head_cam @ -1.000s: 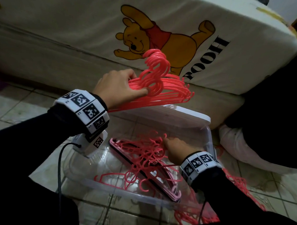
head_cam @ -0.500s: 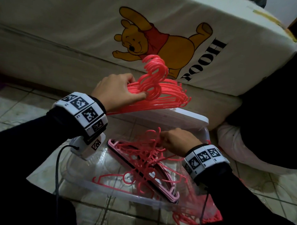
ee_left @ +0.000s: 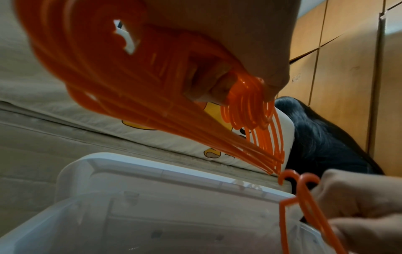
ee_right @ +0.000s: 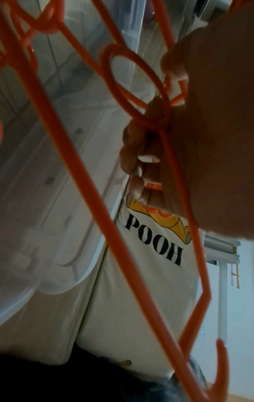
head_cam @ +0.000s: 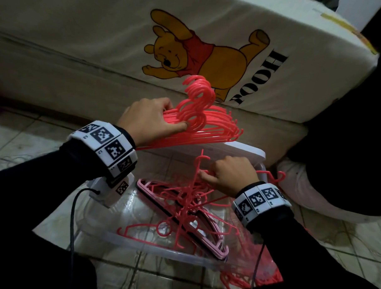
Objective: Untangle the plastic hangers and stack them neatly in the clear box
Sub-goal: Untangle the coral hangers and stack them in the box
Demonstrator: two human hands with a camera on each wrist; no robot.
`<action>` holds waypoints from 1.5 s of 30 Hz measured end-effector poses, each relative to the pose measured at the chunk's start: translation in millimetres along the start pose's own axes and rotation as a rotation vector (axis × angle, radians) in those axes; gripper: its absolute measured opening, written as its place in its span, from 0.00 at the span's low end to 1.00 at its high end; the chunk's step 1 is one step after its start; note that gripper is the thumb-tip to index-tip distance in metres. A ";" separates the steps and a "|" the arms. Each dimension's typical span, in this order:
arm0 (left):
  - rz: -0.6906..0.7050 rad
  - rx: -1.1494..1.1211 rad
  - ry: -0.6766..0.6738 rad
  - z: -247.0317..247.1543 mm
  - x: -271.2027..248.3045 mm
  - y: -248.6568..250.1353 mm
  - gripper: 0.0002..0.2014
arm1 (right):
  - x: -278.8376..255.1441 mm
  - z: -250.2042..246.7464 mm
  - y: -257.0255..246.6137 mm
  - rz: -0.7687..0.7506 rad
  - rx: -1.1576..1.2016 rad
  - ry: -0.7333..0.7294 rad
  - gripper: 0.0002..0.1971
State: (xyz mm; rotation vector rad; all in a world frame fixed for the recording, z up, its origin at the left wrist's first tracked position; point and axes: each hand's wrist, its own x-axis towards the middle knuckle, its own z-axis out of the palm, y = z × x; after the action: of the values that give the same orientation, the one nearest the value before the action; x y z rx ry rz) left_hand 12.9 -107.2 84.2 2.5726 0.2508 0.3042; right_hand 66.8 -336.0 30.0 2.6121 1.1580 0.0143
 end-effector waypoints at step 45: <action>-0.043 0.009 -0.338 9.9 -2.8 15.0 0.27 | -9.1 -52.8 -30.0 -0.200 0.068 0.138 0.13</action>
State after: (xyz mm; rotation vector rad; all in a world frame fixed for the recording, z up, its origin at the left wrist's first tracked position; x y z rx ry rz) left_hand 14.6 -125.3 83.4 2.5709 0.1821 -0.1488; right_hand 32.4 -310.1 73.8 2.5743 1.4876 0.1175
